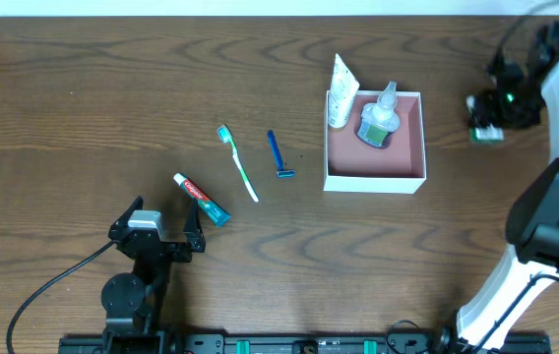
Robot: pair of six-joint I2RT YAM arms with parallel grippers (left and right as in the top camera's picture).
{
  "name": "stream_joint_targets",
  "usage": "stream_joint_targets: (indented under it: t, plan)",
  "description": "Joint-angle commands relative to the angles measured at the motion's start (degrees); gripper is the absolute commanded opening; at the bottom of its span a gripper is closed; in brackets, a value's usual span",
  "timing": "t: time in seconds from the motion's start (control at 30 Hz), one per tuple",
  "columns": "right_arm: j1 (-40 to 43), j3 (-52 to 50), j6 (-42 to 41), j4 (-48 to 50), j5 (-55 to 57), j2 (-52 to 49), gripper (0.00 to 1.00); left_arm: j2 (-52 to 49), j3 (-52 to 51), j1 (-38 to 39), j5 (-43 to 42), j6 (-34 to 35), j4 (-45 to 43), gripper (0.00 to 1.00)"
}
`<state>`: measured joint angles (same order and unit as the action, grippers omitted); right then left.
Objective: Pack container
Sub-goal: 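Lower right gripper and grasp the soap bar, lift it, then carry the soap bar with right gripper into the box, release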
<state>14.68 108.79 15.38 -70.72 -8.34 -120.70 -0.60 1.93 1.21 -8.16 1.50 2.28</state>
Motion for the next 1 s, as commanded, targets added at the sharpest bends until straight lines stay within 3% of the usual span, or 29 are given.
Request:
stream_joint_targets:
  t: [0.0,0.4,0.97]
  plan:
    - [-4.5,4.6,-5.0,-1.2,-3.1,2.6,0.51,0.3,-1.7,-0.3,0.2,0.2,0.9,0.98]
    - [-14.9,5.4,-10.8,2.4,-3.1,2.5,0.51,0.3,-1.7,-0.3,0.2,0.2,0.9,0.98]
    - [-18.7,3.7,-13.7,0.0,-3.1,2.5,0.54,0.3,-1.7,-0.3,0.2,0.2,0.9,0.98]
